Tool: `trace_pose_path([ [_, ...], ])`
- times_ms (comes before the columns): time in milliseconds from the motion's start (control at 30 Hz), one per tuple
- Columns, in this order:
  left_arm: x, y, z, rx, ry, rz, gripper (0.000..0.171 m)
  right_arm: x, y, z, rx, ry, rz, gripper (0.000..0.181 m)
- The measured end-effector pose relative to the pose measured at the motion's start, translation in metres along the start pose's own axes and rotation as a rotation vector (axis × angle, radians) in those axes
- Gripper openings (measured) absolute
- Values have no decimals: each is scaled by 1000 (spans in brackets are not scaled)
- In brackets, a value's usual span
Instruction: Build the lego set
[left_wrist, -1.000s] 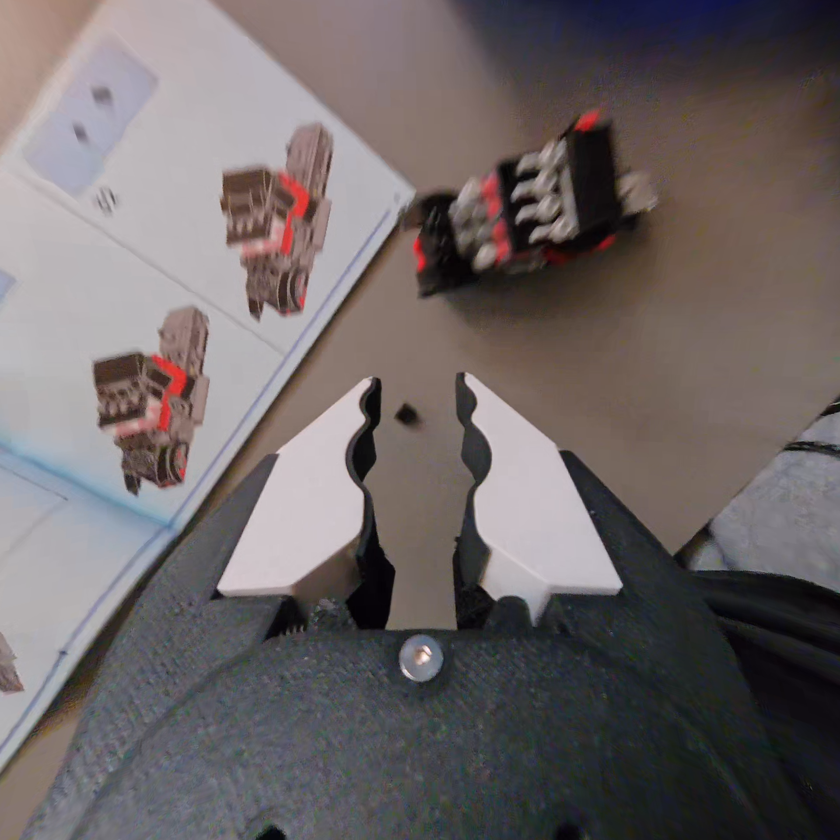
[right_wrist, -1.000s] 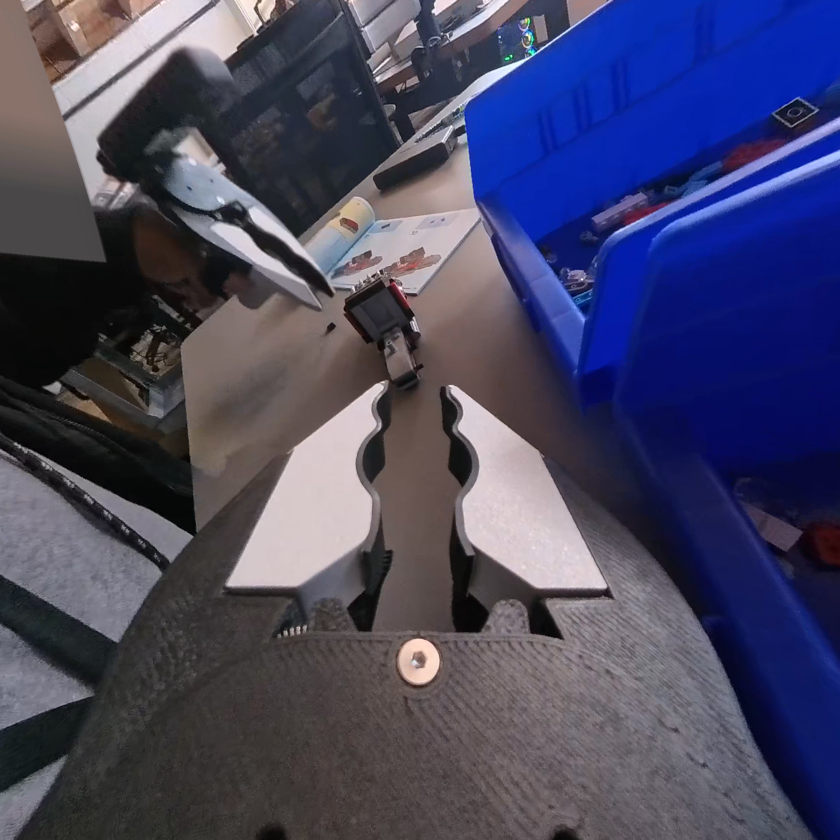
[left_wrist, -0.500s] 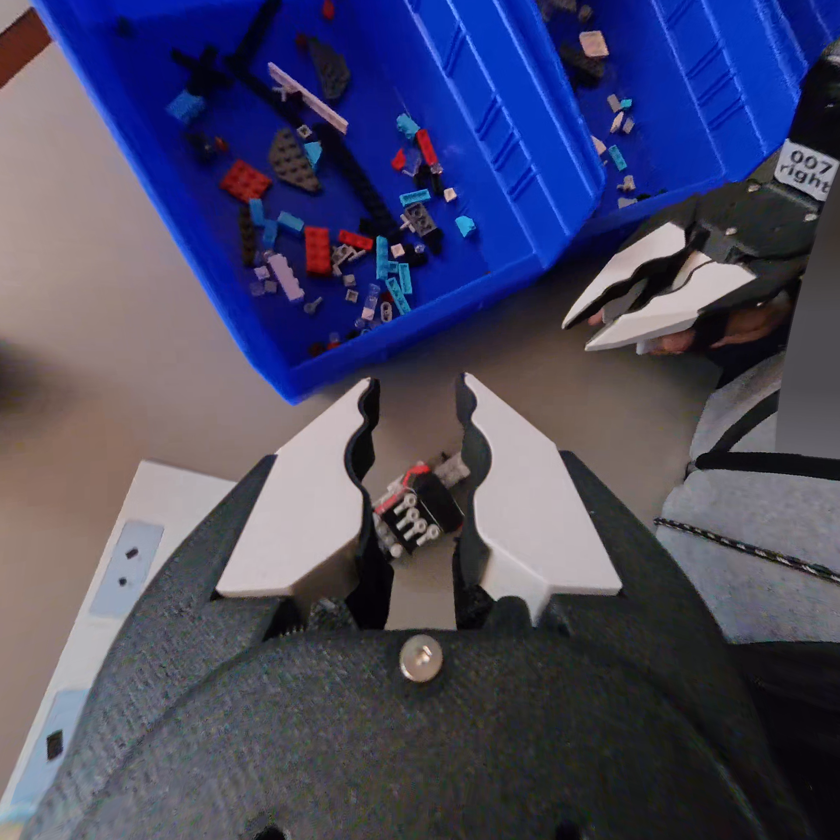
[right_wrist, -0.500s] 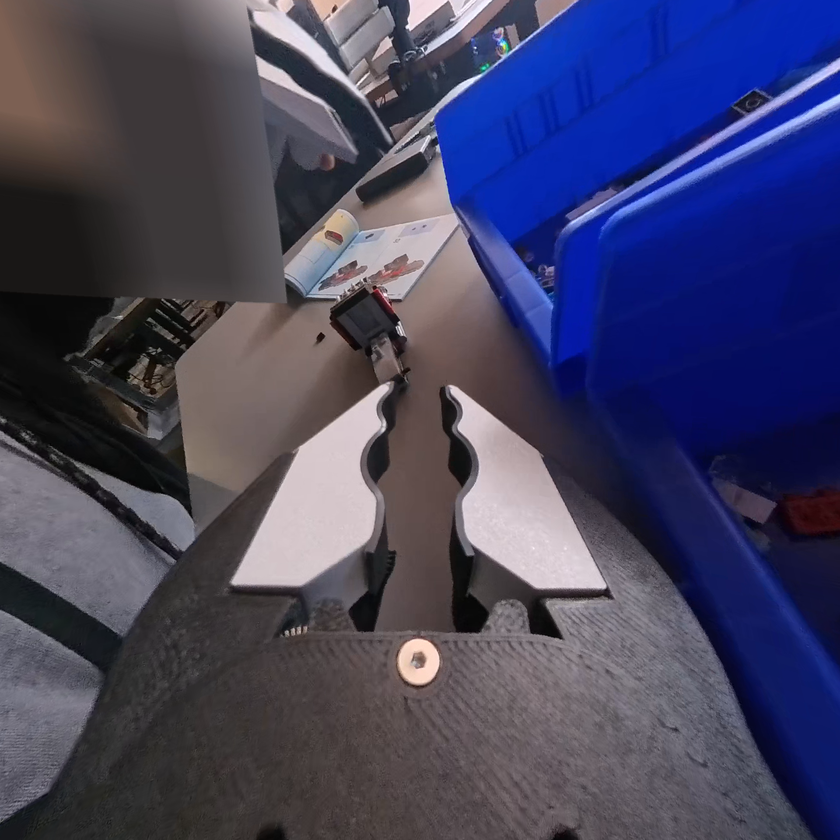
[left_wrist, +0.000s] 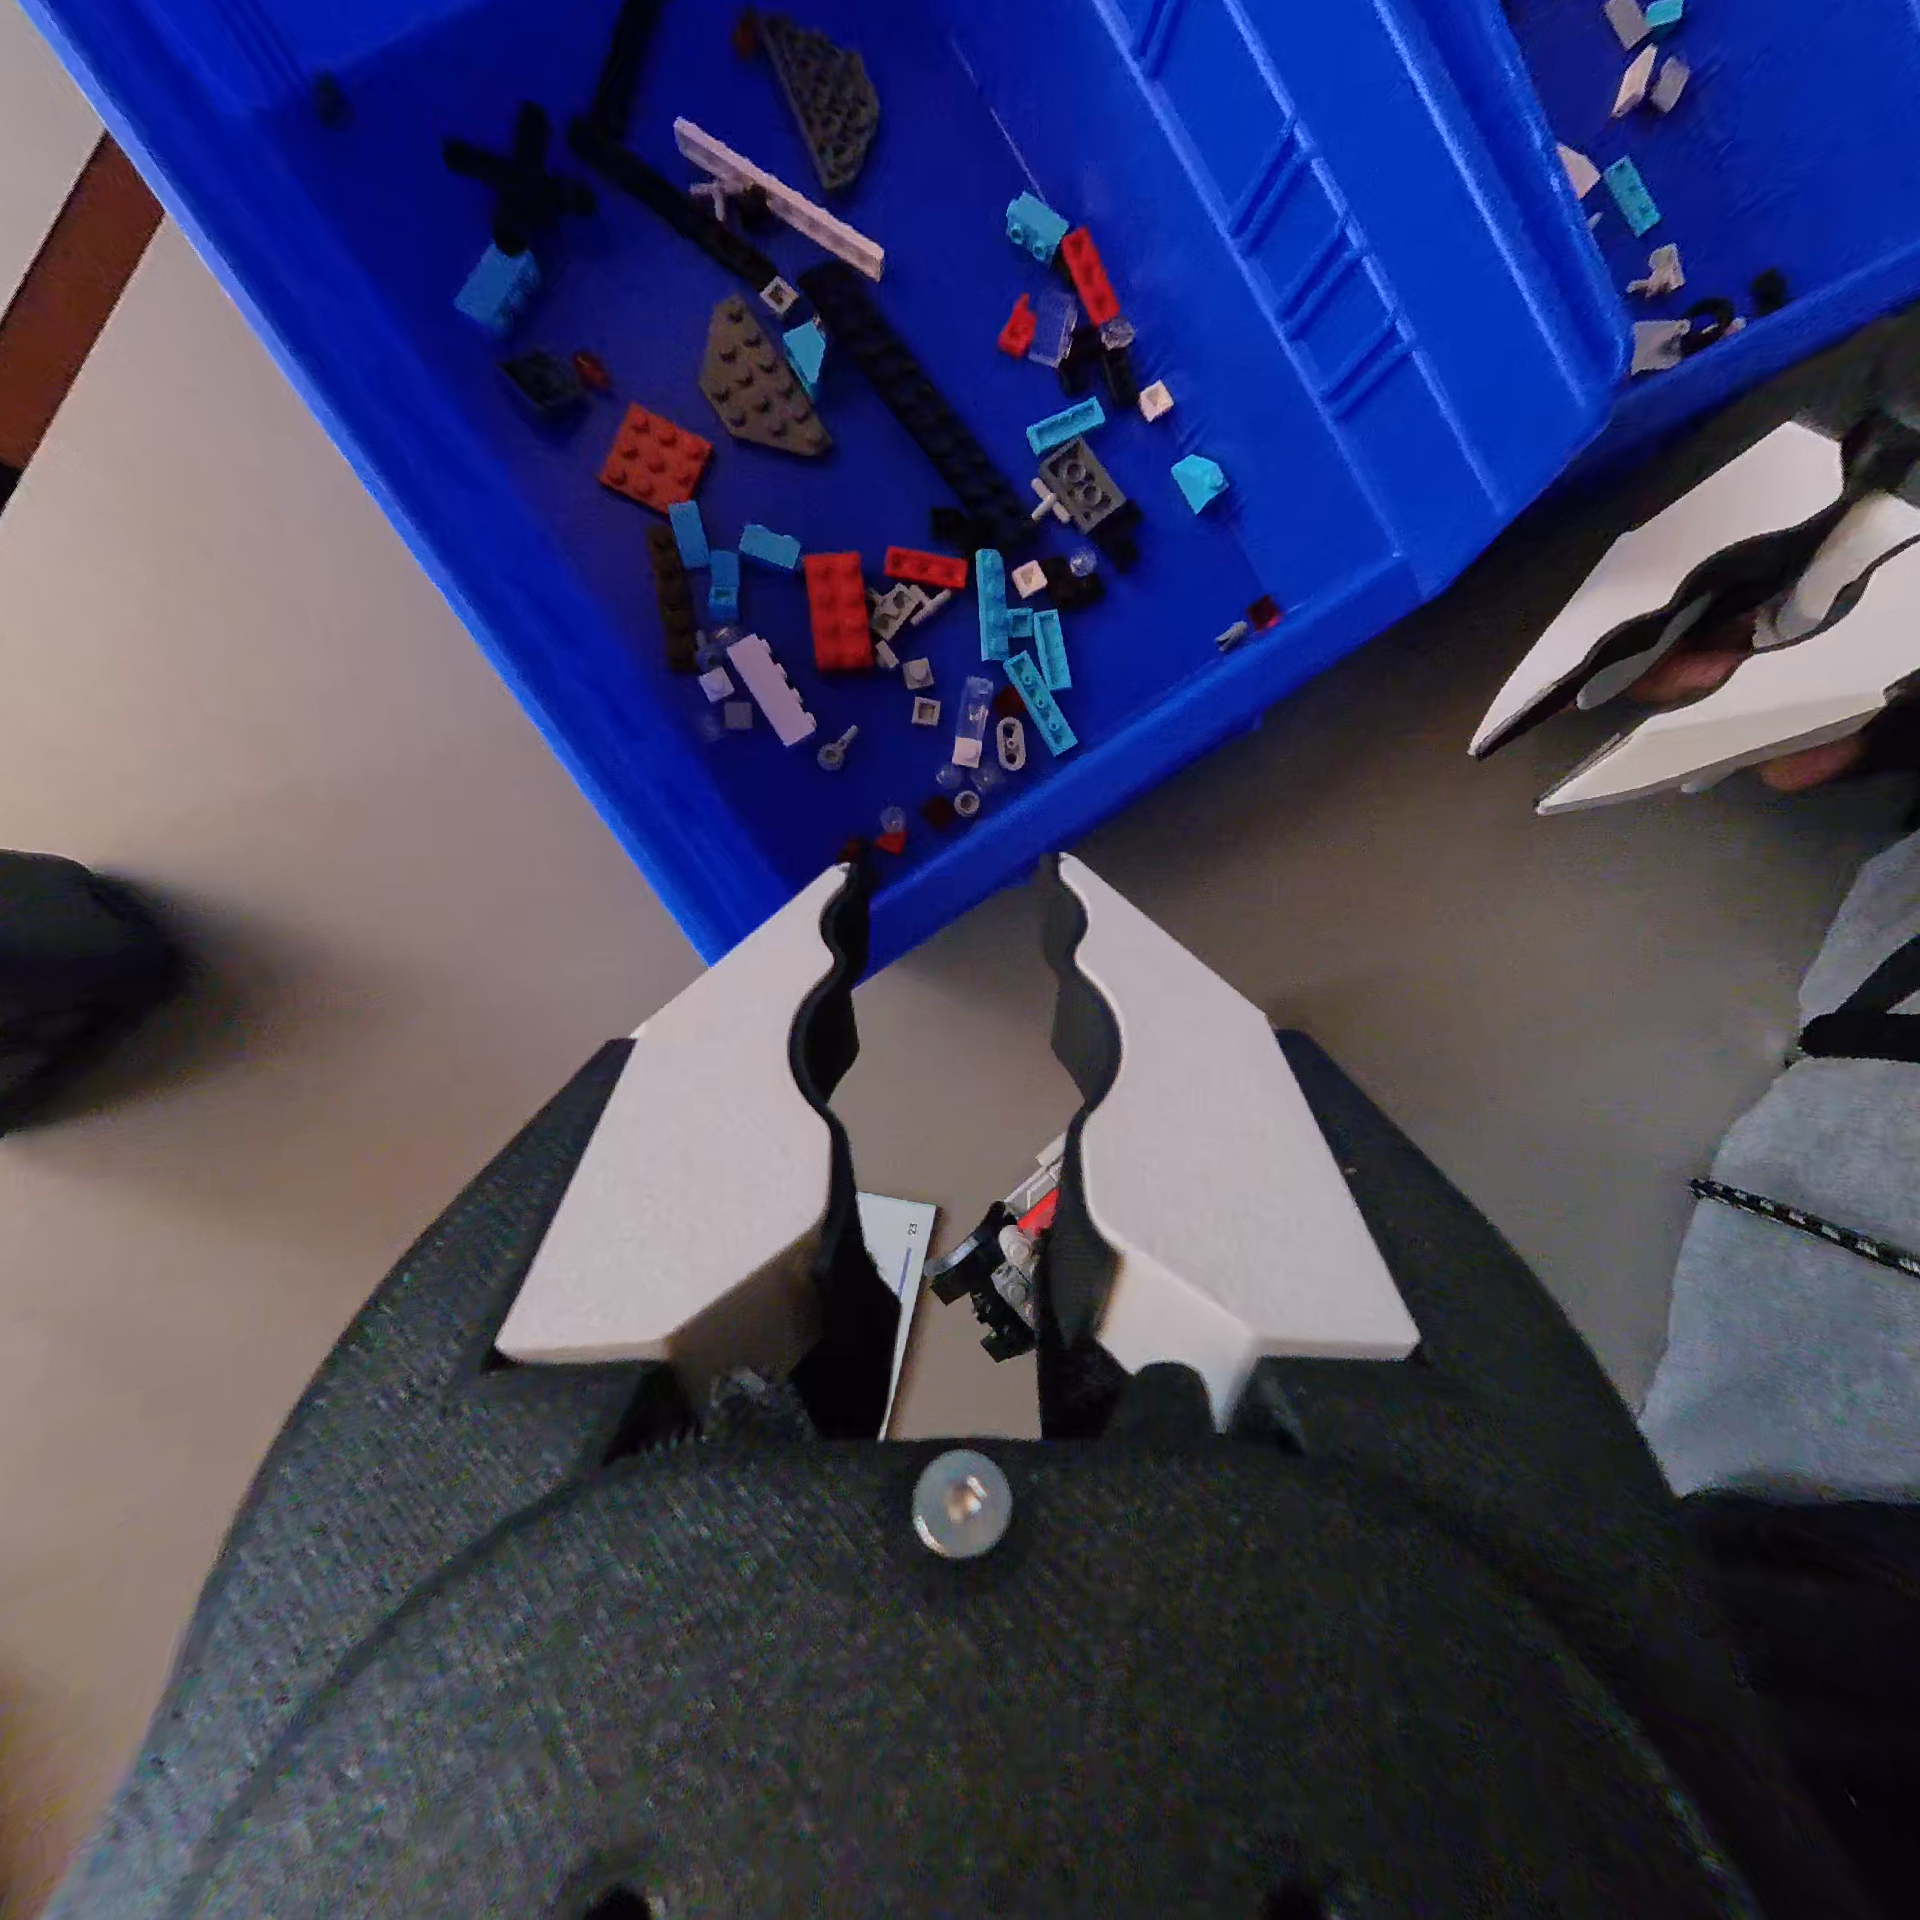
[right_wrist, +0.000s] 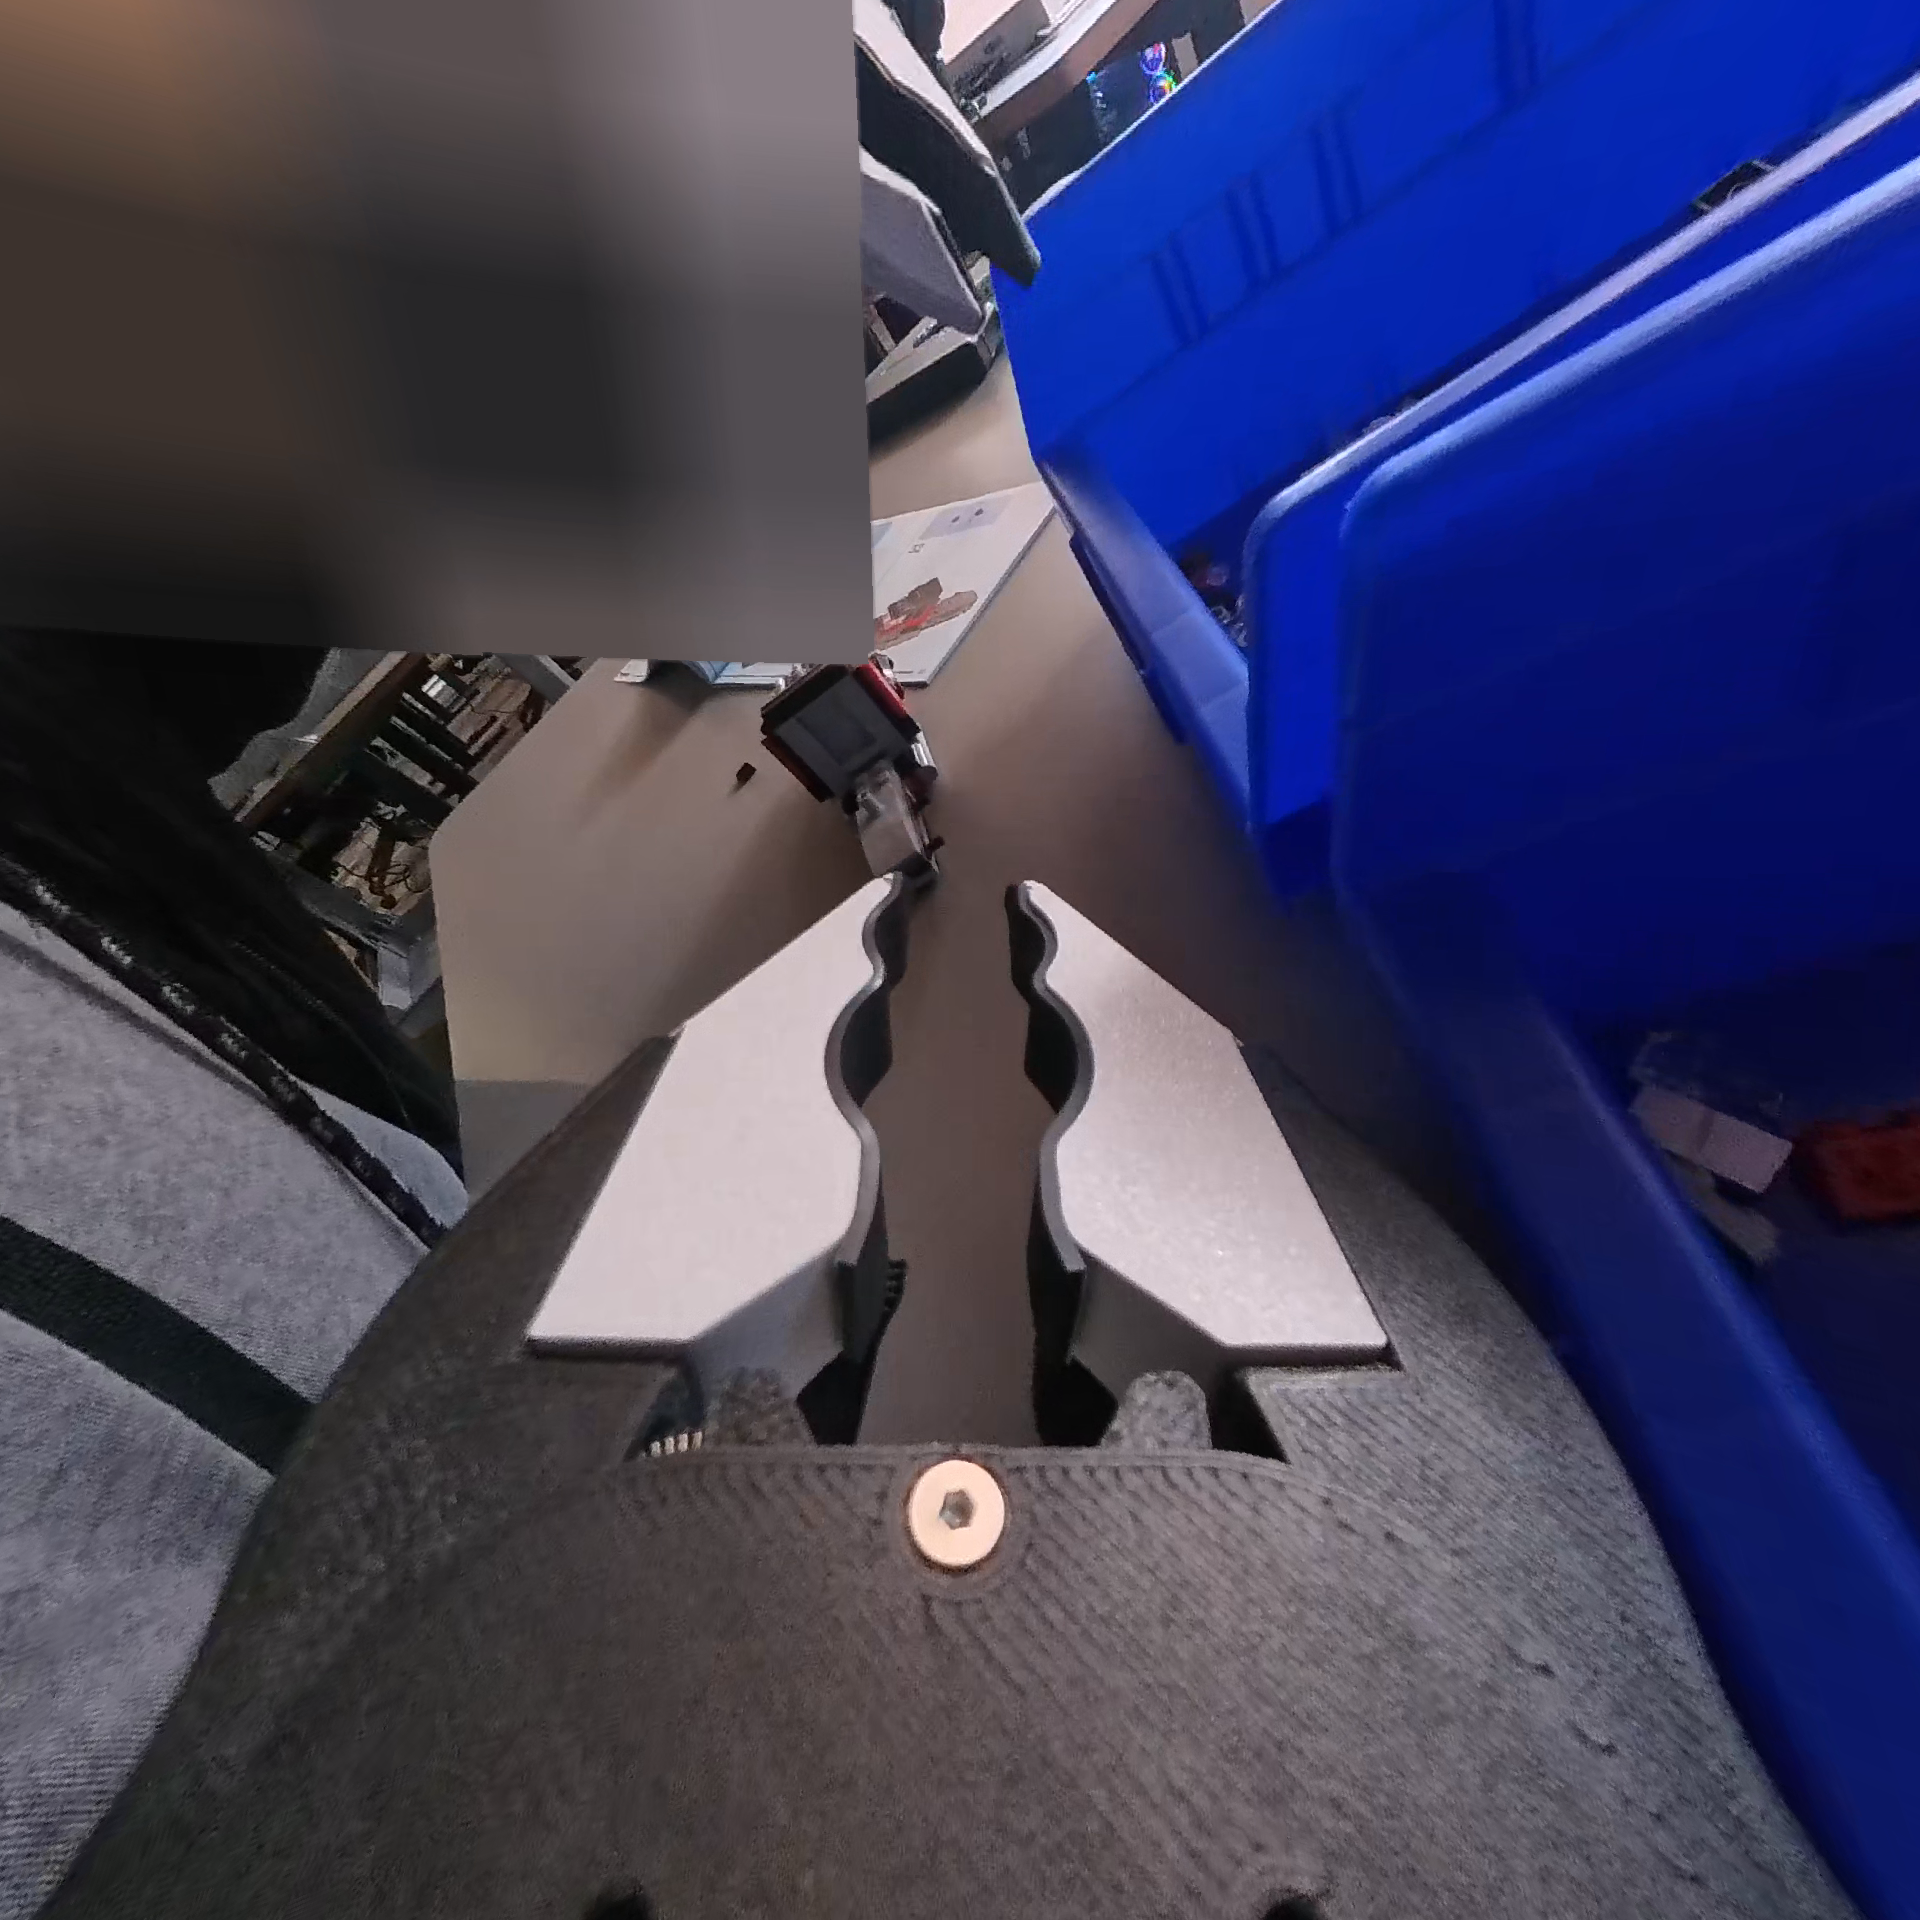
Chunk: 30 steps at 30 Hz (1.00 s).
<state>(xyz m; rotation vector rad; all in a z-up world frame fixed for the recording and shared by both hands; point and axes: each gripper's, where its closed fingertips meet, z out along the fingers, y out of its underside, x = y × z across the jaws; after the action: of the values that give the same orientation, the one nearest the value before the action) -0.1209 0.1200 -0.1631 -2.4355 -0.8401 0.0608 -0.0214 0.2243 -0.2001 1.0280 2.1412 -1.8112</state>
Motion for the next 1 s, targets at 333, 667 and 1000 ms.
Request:
trace_pose_path([
  [333,9,6,-1,16,18,-42,33,0,-4,-3,31,-2,3,18],
  [667,44,-6,-6,46,26,-41,32,7,-9,-41,147,40,50,20],
  [1000,92,-49,2,43,37,47,32,4,3,-75,165,38,65,19],
])
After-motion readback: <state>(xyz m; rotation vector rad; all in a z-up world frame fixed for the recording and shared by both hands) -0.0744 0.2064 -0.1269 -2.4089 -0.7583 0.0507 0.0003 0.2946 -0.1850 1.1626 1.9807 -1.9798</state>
